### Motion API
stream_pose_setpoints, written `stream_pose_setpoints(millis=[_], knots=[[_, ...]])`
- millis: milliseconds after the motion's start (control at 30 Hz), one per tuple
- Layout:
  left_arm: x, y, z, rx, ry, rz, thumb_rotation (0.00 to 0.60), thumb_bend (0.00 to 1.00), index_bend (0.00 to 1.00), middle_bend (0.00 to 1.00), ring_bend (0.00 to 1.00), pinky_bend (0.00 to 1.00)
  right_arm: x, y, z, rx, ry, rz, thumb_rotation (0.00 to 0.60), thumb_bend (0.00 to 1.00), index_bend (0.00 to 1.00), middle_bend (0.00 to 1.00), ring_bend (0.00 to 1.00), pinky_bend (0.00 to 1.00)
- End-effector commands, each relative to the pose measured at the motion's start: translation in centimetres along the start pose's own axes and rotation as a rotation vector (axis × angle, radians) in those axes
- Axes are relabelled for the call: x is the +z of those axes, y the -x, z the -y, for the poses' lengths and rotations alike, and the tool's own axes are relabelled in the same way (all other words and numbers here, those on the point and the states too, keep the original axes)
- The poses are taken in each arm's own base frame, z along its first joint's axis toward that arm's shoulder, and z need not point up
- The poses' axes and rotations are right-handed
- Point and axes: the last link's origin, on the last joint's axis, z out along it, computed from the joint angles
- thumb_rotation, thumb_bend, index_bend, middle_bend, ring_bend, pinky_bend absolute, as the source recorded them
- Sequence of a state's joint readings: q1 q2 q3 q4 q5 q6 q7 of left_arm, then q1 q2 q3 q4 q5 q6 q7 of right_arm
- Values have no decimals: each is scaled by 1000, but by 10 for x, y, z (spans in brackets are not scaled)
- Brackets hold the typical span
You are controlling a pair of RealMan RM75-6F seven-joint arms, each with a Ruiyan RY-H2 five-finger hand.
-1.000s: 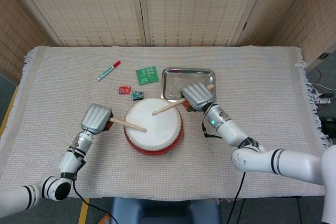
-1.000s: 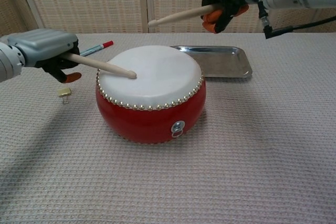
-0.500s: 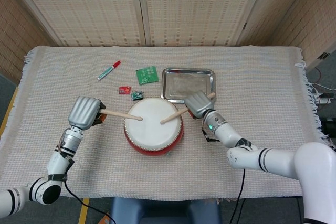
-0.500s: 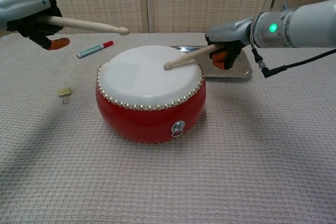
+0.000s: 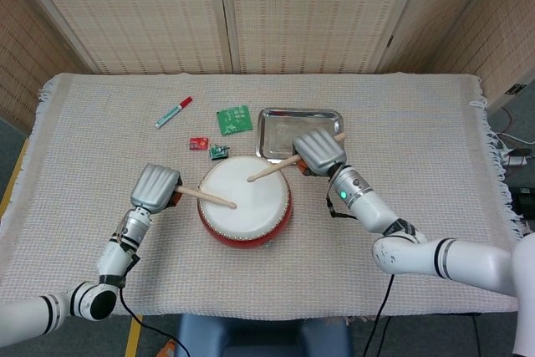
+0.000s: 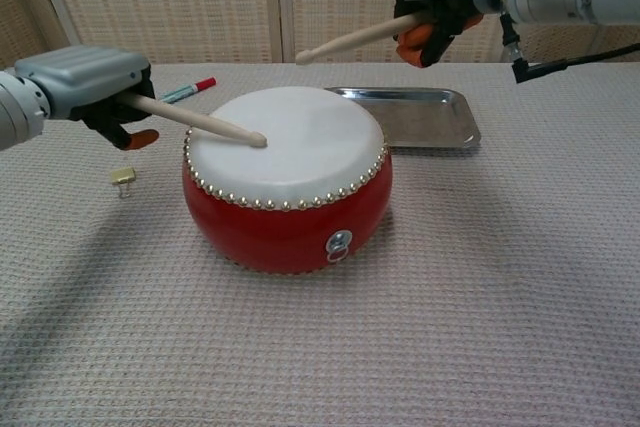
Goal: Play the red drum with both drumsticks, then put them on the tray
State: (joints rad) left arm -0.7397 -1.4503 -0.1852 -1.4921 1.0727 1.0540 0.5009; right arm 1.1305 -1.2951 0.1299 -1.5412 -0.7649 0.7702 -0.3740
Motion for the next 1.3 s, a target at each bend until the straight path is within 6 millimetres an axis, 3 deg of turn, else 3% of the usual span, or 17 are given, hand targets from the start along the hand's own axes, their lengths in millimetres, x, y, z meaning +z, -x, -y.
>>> stream_pose_setpoints(millis=[33, 133, 233, 367, 533, 633, 767, 933, 1067, 1300], knots=[[-7, -26, 10, -69, -19, -73, 600, 416, 1000, 1000, 1000, 1000, 7, 22, -5, -53, 19, 72, 600, 556, 1000, 1000, 1000, 1000], [-13, -42, 13, -114, -16, -109, 600, 415, 1000, 1000, 1000, 1000, 13, 42, -11, -131, 41, 126, 600, 556, 1000, 1000, 1000, 1000], [-16, -47, 13, -126, -5, -120, 600, 416, 1000, 1000, 1000, 1000, 17, 44, -9, -117, 49, 109, 600, 556, 1000, 1000, 1000, 1000], [-12, -37, 7, -110, 10, -78, 600, 416, 1000, 1000, 1000, 1000, 12, 21, -1, -34, 18, 27, 600, 556, 1000, 1000, 1000, 1000], [1, -6, -8, -53, 33, 4, 600, 416, 1000, 1000, 1000, 1000, -3, -8, 3, 20, -24, -63, 600, 556, 1000, 1000, 1000, 1000], [6, 6, -11, -10, 31, 32, 600, 416, 1000, 1000, 1000, 1000, -8, -13, 2, 44, -29, -69, 600, 556, 1000, 1000, 1000, 1000], [4, -5, -6, -32, 10, -13, 600, 415, 1000, 1000, 1000, 1000, -5, -1, -4, 12, -13, -24, 600, 556, 1000, 1000, 1000, 1000], [-6, -36, 4, -94, -4, -119, 600, 416, 1000, 1000, 1000, 1000, 8, 36, -11, -64, 18, 90, 600, 556, 1000, 1000, 1000, 1000], [-12, -46, 8, -114, 0, -141, 600, 415, 1000, 1000, 1000, 1000, 16, 49, -11, -110, 36, 120, 600, 556, 1000, 1000, 1000, 1000], [-6, -23, -2, -88, 18, -58, 600, 415, 1000, 1000, 1000, 1000, 8, 8, -2, 23, 12, -12, 600, 556, 1000, 1000, 1000, 1000]])
